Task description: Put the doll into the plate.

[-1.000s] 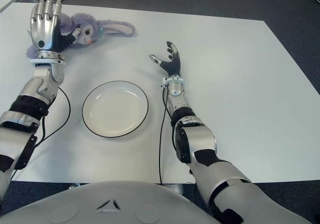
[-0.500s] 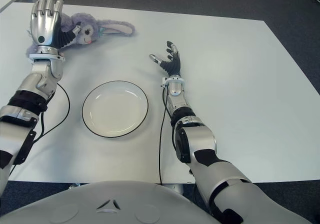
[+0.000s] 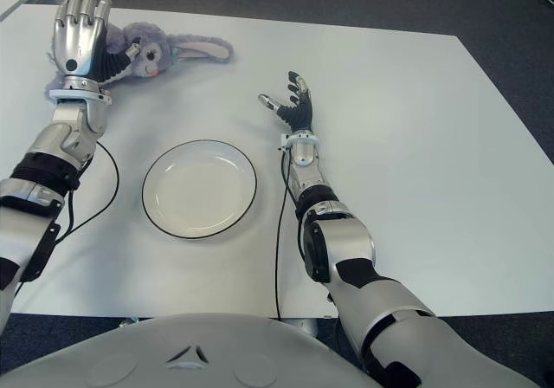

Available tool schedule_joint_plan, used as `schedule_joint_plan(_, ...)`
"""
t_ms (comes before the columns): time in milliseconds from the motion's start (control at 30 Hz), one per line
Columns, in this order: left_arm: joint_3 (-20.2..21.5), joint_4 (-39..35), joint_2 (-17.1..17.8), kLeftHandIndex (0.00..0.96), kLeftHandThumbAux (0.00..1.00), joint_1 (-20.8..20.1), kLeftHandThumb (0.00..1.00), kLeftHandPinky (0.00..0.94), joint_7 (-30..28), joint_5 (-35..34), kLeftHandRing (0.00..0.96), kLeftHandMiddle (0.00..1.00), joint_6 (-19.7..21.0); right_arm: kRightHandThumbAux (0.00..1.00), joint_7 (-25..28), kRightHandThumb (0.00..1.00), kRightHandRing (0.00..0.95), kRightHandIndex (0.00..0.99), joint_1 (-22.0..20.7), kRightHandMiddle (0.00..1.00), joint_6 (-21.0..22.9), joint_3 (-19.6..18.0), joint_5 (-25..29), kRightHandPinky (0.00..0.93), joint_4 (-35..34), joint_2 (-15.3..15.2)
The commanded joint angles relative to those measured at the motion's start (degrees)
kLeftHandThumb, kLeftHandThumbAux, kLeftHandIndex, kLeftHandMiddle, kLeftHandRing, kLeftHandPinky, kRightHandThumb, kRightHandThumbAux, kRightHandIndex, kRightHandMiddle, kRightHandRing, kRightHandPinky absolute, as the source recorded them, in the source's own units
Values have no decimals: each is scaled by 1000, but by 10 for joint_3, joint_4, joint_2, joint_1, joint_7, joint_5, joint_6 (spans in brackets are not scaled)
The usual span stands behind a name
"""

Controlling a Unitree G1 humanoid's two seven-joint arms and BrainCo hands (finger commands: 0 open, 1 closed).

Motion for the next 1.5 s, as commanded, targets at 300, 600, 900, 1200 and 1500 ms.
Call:
schedule_joint_plan(300, -17, 36, 4, 0, 409, -23, 338, 0, -26, 5, 18, 39, 2, 765, 12, 38, 110, 117, 123, 120, 71, -6, 7, 114, 85, 20)
schedule_joint_plan(600, -20, 43, 5, 0, 414, -29, 336, 0, -27, 4, 25, 44, 1, 762, 9, 30, 116, 117, 124, 128, 67, -4, 5, 116, 85, 20)
schedule_joint_plan(900, -24, 45, 6, 0, 419, -33, 329, 0, -34, 1, 30, 54, 3, 766, 10, 34, 113, 118, 124, 123, 69, -5, 6, 115, 85, 20)
schedule_joint_plan(1200, -28, 48, 8, 0, 416, -36, 337, 0, -38, 0, 31, 57, -1, 761, 13, 27, 104, 112, 123, 113, 71, -6, 8, 112, 85, 20)
schedule_joint_plan(1500, -34, 58, 9, 0, 411, -42, 334, 0, -42, 2, 29, 57, -3, 768, 13, 32, 111, 128, 124, 125, 70, -6, 7, 117, 85, 19)
